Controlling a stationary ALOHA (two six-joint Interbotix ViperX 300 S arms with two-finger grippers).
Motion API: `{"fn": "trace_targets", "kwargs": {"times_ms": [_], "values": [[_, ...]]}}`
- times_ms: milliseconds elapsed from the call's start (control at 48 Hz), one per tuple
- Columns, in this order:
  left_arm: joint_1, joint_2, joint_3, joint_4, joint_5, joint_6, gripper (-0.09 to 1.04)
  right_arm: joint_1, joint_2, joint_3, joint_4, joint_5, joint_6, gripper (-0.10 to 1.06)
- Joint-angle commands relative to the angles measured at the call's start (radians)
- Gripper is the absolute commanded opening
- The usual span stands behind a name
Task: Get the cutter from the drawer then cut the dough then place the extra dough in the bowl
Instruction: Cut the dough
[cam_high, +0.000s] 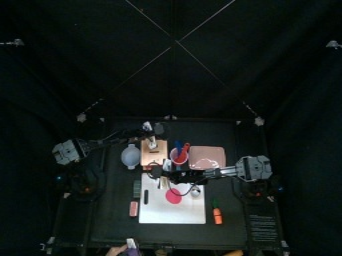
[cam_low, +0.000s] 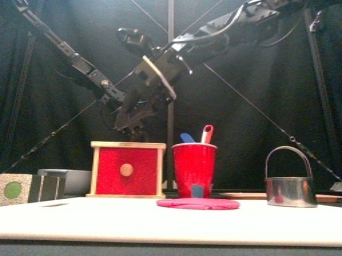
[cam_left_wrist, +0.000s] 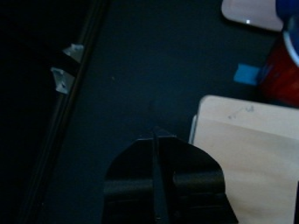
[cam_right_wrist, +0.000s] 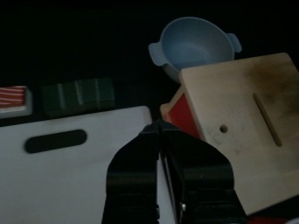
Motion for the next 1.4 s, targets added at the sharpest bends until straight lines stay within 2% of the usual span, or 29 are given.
{"fn": "trace_targets", "kwargs": {"times_ms": [21,229,438,562,688,833,938,1188,1396], "values": [[0.0,-0.06,-0.003,-0.025,-0.067,-0.002,0.37,0.015,-0.124,0.044,0.031,-0.005,0.002,0.18],[-0.015,-0.14,0.066,-0.094,-0.19,-0.003,0.37,0.057,-0.319,0.199,0.069,-0.011,0.009,0.32],[-0.107,-0.224,0.179,-0.178,-0.387,-0.002,0.38,0.095,-0.485,0.379,0.14,-0.002,0.014,0.59],[-0.187,-0.275,0.255,-0.236,-0.546,-0.002,0.39,0.117,-0.554,0.46,0.245,0.043,0.014,0.78],[-0.284,-0.318,0.33,-0.268,-0.719,0.0,0.39,0.137,-0.575,0.503,0.348,0.101,0.008,0.9],[-0.426,-0.342,0.431,-0.265,-0.959,-0.002,0.41,0.169,-0.575,0.528,0.417,0.183,0.005,0.92],[-0.514,-0.345,0.483,-0.276,-1.06,-0.011,0.44,0.193,-0.575,0.546,0.44,0.21,0.005,0.92],[-0.673,-0.345,0.531,-0.367,-1.092,-0.087,0.51,0.229,-0.565,0.603,0.495,0.212,0.005,0.92],[-0.732,-0.342,0.545,-0.368,-1.095,-0.127,0.51,0.23,-0.538,0.632,0.509,0.209,0.005,0.92]]}}
